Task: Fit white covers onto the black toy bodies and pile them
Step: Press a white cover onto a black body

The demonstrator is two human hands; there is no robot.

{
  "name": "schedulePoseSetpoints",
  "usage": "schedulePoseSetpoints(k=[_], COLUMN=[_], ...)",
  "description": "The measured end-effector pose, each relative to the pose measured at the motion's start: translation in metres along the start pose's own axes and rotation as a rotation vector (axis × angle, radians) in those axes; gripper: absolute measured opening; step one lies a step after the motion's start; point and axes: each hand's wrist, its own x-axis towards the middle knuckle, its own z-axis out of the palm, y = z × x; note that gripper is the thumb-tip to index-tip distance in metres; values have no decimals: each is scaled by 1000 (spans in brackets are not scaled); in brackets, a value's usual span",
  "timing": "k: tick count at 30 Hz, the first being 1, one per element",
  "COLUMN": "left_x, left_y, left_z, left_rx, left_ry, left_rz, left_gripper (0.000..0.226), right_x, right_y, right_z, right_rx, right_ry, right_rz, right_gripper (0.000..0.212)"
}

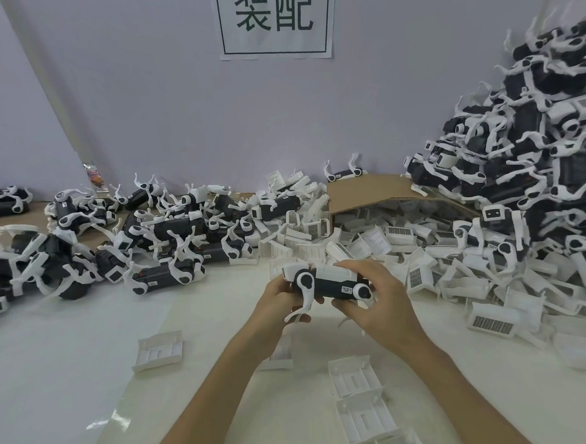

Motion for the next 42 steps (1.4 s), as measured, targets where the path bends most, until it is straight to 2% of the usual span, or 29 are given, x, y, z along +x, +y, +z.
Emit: schedulePoseSetpoints(k=[3,9,19,25,36,42], left_x=[1,1,2,7,6,6], left_y=[0,-2,-3,-6,-8,-9], left_z=[-2,-6,-8,-7,-9,-6], left_rx=[-27,-13,-49,-120,-51,-12], left_ry=[-17,-59,-87,-27,-48,-25], left_rz=[-9,-2,-19,-60,1,20], left_gripper=[68,47,48,55,63,64], right_x=[-2,-2,-2,0,-1,0], right_y=[0,-2,-9,-8,-3,-5], right_z=[2,2,0,1,4,2], right_rx=[-3,-27,5,-4,15,38], right_ry=[21,61,40,34,39,-44], right_rz=[-19,-15,-58,-66,26,-12], right_gripper=[69,67,59,56,53,62])
